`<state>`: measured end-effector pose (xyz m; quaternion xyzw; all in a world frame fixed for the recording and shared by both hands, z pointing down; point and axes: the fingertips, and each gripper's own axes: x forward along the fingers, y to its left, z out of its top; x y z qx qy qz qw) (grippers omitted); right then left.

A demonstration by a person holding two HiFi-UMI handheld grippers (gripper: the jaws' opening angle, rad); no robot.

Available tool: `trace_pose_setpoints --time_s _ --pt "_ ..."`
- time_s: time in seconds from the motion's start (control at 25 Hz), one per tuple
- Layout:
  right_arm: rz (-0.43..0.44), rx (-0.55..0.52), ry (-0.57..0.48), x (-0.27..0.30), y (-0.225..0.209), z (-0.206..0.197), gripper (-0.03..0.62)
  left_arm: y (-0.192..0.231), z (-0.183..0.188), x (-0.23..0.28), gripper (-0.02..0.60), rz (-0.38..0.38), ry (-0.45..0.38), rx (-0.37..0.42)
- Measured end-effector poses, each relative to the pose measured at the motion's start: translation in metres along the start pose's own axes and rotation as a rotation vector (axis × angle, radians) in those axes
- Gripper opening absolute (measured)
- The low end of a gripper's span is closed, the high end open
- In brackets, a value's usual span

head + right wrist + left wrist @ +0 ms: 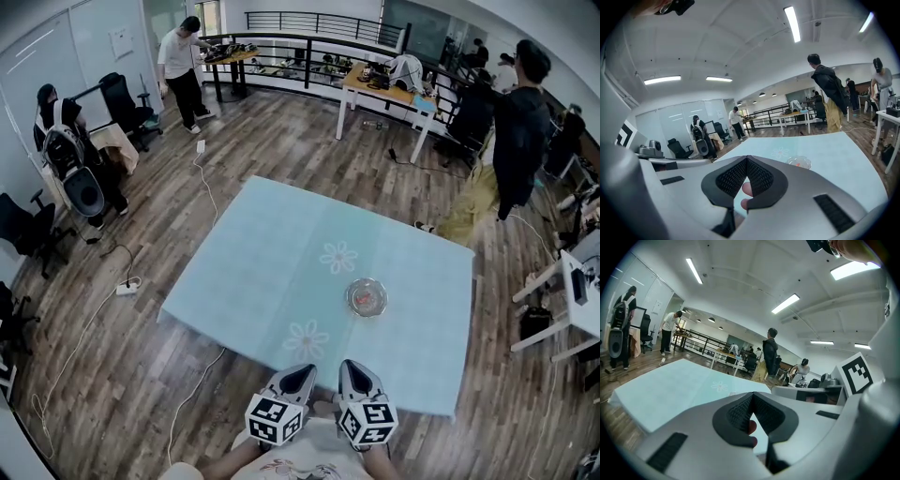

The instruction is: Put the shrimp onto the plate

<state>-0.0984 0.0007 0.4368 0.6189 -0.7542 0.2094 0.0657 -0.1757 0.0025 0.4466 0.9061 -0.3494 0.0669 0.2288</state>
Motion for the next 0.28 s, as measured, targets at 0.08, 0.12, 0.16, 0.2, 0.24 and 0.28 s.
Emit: trace_pose_setpoints --time_s 0.08,0.12,0.16,0.2,0.24,0.28 --pt "-0.003 -0.012 -0.003 0.0004 0.0036 0.0023 0.021 0.0028 0.0034 -0.0022 0.008 -0.004 -0.009 0.008" --pt "-0.005 -0.018 -0.006 0.0011 0.0053 0.0040 0.021 0.0043 0.0051 -0.0032 0.008 -0.006 -0.013 0.012" --pt "-0.006 -0.022 -0.009 0.0019 0.0068 0.0054 0.021 0.0057 0.0063 -0.0044 0.008 -0.009 -0.016 0.014" --pt "-0.008 -0.023 -0.009 0.0028 0.0081 0.0061 0.021 0.0070 0.0070 -0.0057 0.008 -0.011 -0.019 0.015" --pt "-0.010 -0.022 -0.008 0.0037 0.0093 0.0064 0.021 0.0082 0.0074 -0.0072 0.008 -0.013 -0.022 0.015" --pt "-0.013 -0.021 -0.006 0.0045 0.0104 0.0063 0.021 0.0095 0.0076 -0.0089 0.008 -0.016 -0.024 0.014"
